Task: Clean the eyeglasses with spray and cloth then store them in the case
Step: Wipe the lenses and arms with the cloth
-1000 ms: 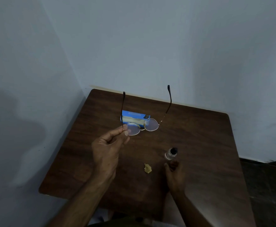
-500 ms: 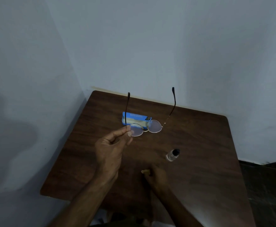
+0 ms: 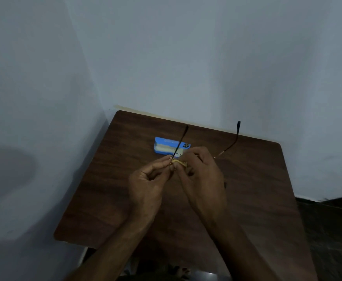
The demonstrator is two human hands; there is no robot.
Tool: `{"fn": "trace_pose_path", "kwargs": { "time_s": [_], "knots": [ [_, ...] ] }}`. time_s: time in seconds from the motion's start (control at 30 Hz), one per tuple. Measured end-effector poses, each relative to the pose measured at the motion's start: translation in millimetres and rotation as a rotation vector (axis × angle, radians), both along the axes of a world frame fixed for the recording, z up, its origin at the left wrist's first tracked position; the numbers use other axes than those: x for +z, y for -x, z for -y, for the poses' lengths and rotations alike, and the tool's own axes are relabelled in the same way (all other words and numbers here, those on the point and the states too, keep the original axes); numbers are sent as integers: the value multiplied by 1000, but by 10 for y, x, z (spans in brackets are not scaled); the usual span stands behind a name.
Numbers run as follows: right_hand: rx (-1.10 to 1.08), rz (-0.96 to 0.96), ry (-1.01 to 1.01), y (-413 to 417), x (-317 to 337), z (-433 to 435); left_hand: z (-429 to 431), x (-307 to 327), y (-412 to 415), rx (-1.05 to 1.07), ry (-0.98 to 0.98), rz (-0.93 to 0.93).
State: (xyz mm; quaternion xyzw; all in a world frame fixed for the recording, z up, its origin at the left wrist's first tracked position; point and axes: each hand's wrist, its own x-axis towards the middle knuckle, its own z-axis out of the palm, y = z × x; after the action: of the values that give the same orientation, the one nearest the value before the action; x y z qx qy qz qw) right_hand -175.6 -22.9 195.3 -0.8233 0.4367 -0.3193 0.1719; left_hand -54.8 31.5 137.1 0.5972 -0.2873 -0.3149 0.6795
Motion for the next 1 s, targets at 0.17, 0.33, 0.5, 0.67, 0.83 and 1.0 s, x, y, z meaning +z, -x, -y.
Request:
{"fn": "trace_pose_path", "kwargs": {
  "time_s": [0.17,0.33,0.5,0.67,0.83,1.0],
  "knots": [
    [-25,-47,-32,-120,-4,31,-44,2,-24,-48,27,27],
    [-28,116,-133,-165,-24,-69,-82,-11,-83,-31,56,57],
    [-107,-11,-150,-192,14,-30,-106,-41,-72,-61,17,33],
    [-41,-37,-294,-249,89,-69,-138,-54,-111,-55,-6,-27],
    [-20,-132,-318,-185,99,-107,-164,-116,-138,-38,-24,-66],
    [-76,-183,-223,-272,89,-122,-147,-73,-159,-51,-6,-58]
  ]
}}
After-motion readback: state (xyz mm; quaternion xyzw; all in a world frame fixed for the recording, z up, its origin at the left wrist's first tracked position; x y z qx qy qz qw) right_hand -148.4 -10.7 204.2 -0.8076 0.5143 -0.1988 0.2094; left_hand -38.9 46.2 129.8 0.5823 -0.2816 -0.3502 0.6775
